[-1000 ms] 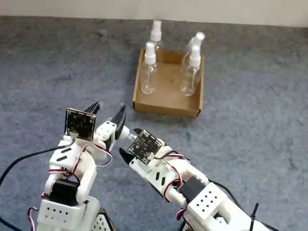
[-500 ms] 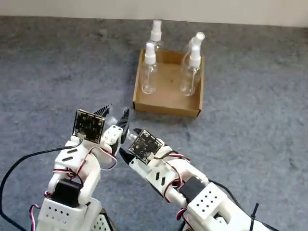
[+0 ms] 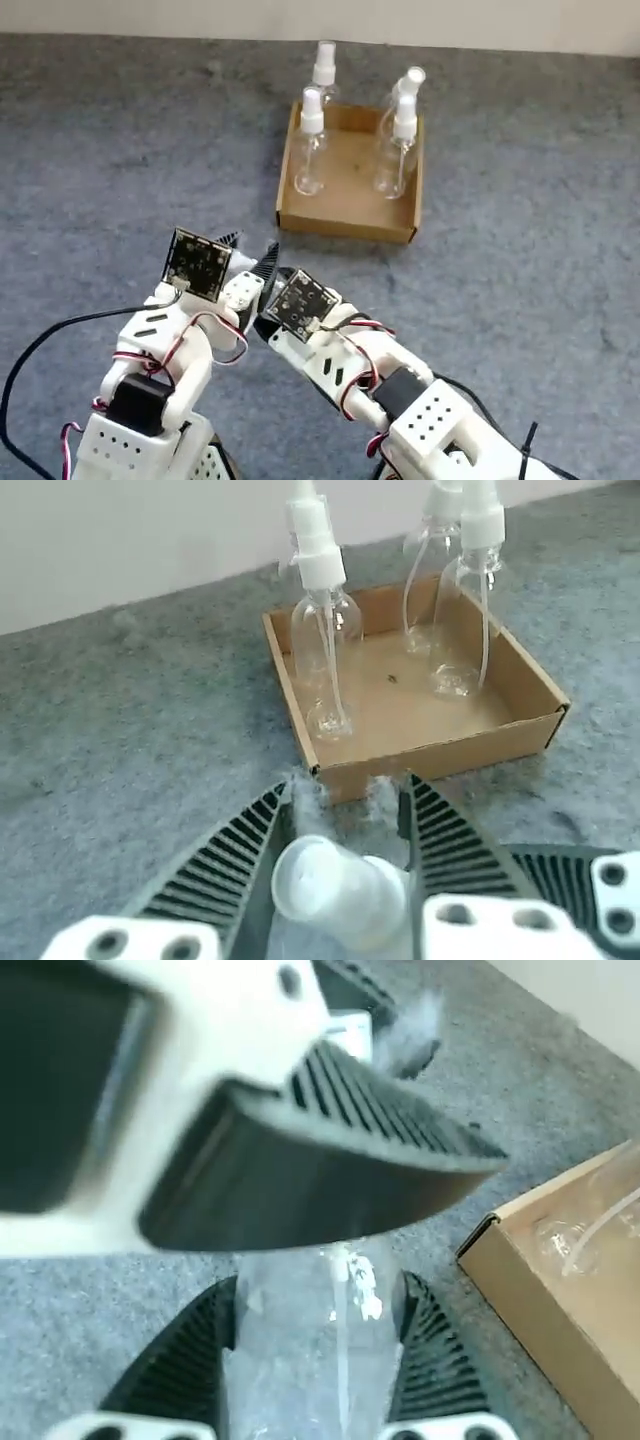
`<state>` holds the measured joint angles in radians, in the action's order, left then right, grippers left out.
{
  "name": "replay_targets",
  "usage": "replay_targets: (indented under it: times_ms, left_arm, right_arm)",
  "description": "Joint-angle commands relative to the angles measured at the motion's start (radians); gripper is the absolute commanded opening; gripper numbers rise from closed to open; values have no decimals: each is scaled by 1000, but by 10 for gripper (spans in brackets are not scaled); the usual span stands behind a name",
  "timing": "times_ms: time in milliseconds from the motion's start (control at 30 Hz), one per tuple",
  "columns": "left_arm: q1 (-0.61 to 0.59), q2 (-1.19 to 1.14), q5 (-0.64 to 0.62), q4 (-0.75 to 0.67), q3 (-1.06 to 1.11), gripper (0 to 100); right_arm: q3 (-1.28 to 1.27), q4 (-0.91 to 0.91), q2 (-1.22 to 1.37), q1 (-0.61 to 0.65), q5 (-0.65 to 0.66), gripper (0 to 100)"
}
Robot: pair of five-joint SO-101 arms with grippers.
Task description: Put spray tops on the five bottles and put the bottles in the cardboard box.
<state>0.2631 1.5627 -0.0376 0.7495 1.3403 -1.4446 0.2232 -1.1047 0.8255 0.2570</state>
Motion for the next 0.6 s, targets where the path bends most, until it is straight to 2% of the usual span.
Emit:
replay_targets:
  times_ms: [0, 67, 267, 433, 567]
  left_arm:
    - [18, 12, 9, 0, -51, 138]
    - [13, 12, 11, 0, -54, 143]
    - [1, 12, 11, 6, -85, 242]
    - [-117, 33, 2, 5, -110, 241]
    - [-200, 157, 0, 8, -117, 240]
  right_arm:
    - [12, -19, -25, 8, 11, 4]
    - [12, -19, -25, 8, 11, 4]
    - [12, -19, -28, 8, 11, 4]
    - [15, -19, -28, 8, 11, 4]
    - [15, -19, -28, -33, 11, 4]
